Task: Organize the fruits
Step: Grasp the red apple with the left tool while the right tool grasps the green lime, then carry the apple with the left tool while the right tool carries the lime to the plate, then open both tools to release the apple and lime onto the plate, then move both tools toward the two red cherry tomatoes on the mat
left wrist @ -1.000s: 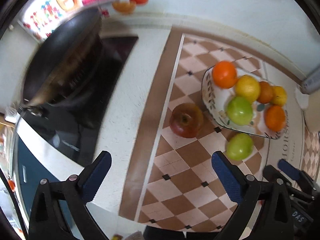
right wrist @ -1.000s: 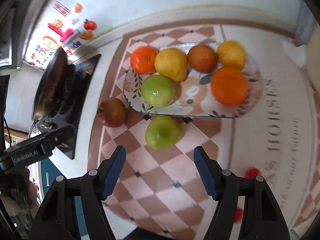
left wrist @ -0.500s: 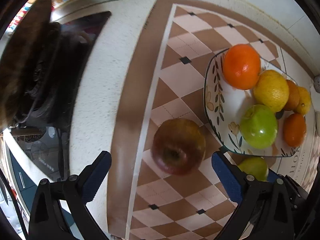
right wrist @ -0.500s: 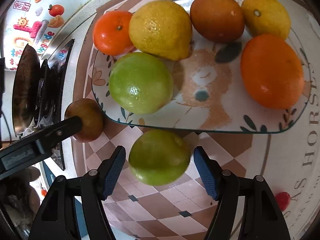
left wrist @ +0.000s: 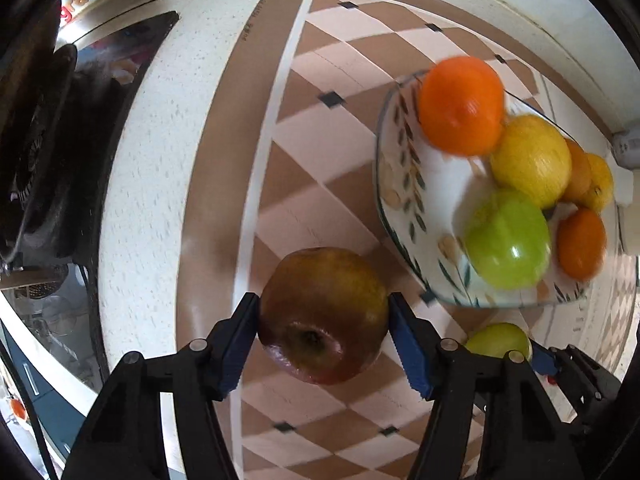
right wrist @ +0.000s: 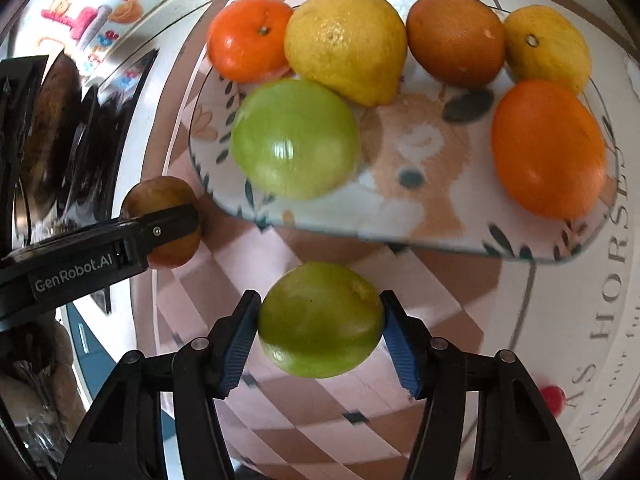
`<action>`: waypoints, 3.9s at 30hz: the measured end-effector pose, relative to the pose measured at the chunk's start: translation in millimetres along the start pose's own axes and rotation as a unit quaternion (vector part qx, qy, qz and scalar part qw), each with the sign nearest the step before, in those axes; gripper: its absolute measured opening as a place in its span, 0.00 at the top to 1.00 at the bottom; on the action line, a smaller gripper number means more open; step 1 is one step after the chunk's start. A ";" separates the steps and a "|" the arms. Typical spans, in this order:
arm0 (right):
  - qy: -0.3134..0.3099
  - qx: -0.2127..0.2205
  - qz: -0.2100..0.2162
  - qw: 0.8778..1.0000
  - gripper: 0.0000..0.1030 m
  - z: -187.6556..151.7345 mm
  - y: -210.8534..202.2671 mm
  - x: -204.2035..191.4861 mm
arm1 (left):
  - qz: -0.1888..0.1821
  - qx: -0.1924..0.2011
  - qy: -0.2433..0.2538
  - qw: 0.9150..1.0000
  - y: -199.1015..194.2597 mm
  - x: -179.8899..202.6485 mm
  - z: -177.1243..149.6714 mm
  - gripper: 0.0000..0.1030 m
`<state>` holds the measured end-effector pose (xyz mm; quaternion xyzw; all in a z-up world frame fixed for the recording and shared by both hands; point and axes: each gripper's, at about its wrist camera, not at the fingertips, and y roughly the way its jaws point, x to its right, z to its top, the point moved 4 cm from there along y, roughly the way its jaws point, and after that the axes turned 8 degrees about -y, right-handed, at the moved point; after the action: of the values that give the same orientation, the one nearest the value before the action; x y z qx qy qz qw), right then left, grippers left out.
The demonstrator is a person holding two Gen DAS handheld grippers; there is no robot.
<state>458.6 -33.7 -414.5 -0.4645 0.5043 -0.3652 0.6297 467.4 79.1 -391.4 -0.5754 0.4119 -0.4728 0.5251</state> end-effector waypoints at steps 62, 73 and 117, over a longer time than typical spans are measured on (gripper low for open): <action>0.025 0.126 -0.134 0.983 0.10 2.7 -126.6 53.3 | -0.003 0.094 0.032 0.995 -82.2 32.3 29.2 0.11; 0.042 0.151 -0.153 0.976 0.10 -40.3 -162.4 55.3 | 0.006 0.142 0.061 0.988 -115.8 41.6 -35.8 0.11; 0.005 0.297 -0.140 0.944 0.10 -182.9 -351.3 -32.1 | -0.057 0.273 0.096 0.955 -276.6 45.5 -175.6 0.11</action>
<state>276.2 -149.6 -81.0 -0.3202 0.3057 -0.5856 0.6790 299.3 27.4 -111.2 -0.3844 0.2820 -0.6492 0.5926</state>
